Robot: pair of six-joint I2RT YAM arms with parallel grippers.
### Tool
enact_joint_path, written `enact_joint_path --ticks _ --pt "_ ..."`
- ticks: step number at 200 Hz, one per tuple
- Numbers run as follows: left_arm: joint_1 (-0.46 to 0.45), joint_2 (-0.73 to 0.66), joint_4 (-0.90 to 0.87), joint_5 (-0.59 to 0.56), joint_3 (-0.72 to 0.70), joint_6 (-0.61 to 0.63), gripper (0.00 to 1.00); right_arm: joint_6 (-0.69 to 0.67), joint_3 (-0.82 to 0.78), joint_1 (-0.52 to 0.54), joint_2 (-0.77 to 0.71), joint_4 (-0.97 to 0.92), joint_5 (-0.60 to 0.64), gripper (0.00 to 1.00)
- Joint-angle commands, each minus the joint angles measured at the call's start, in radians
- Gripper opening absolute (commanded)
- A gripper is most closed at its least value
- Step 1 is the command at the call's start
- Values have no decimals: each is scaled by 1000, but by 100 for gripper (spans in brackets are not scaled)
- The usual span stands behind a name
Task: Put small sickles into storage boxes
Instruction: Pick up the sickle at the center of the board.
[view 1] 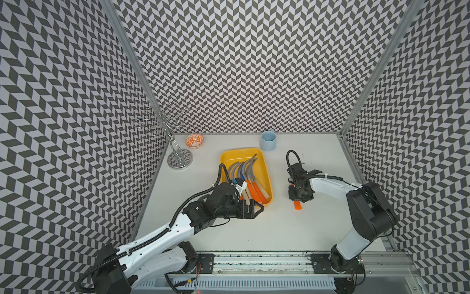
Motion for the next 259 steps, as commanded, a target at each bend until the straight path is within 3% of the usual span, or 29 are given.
enact_joint_path --ticks 1,131,259 --pt "-5 -12 1 -5 -1 2 100 14 29 9 -5 -48 17 2" --pt "43 3 -91 -18 97 91 100 21 160 20 -108 -191 29 0" --pt "327 -114 -245 18 106 198 100 52 537 254 38 -312 14 0"
